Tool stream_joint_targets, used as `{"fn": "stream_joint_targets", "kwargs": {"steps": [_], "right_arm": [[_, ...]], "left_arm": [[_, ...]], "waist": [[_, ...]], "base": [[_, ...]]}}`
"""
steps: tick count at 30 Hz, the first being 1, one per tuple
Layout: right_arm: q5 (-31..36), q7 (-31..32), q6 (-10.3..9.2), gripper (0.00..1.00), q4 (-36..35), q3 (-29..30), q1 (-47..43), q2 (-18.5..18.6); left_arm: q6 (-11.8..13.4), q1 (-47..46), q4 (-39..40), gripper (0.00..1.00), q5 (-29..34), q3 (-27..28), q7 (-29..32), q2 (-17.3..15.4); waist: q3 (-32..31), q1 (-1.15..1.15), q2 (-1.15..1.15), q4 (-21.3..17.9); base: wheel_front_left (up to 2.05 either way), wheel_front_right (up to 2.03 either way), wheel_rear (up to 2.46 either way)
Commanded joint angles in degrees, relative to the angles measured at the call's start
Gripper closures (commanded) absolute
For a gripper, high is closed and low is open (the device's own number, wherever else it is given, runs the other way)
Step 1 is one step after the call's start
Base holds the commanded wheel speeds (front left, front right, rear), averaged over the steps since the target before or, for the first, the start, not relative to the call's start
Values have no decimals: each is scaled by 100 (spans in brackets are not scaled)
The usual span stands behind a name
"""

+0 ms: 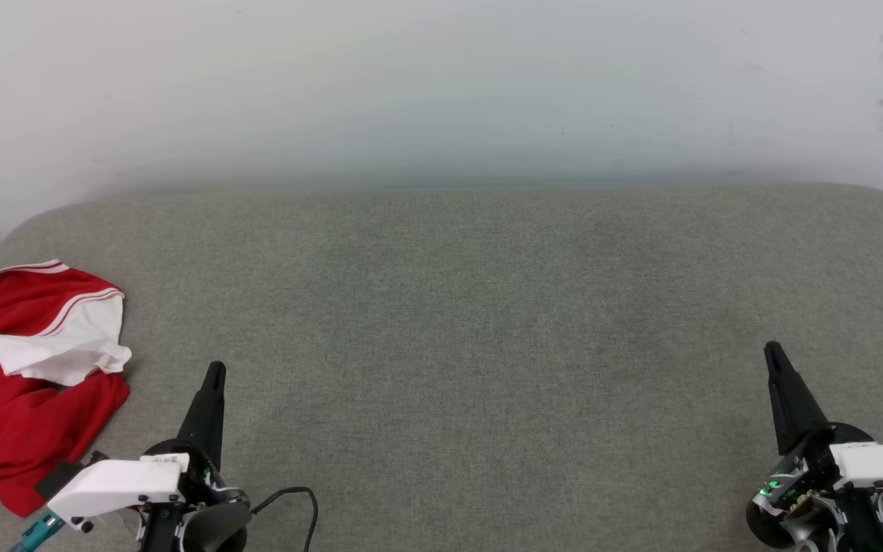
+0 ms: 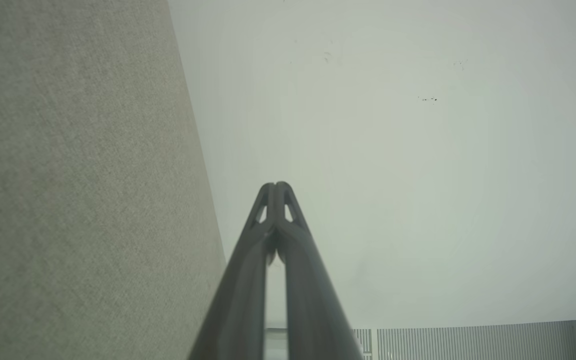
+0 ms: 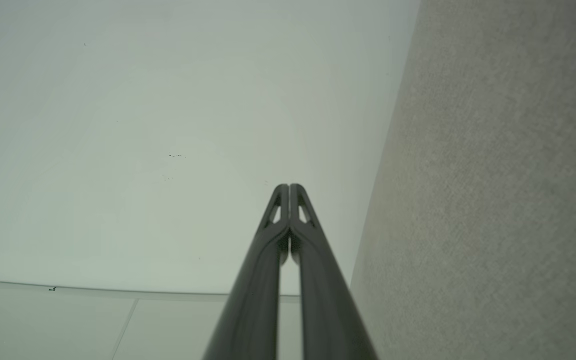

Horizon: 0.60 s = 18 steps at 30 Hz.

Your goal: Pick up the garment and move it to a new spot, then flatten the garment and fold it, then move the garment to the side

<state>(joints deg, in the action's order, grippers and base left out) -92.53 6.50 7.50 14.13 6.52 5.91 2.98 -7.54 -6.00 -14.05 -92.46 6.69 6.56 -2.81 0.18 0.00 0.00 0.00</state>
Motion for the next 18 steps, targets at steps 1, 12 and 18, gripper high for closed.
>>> {"fn": "stream_joint_targets", "kwargs": {"steps": [1, 12, 18], "right_arm": [[25, -5, -2, 100, 6, -3, 74, -17], [25, -6, -2, 100, 6, -3, 74, -17], [25, -6, -2, 100, 6, -3, 74, -17]], "left_arm": [[-19, -45, -1, 100, 9, 3, 9, 7], [-19, -45, -1, 100, 9, 3, 9, 7], [-19, -45, -1, 100, 9, 3, 9, 7]], "waist": [[0, 0, 0, 0], [0, 0, 0, 0], [0, 0, 0, 0]], "base": [[0, 0, 0], [0, 0, 0], [0, 0, 0]]}}
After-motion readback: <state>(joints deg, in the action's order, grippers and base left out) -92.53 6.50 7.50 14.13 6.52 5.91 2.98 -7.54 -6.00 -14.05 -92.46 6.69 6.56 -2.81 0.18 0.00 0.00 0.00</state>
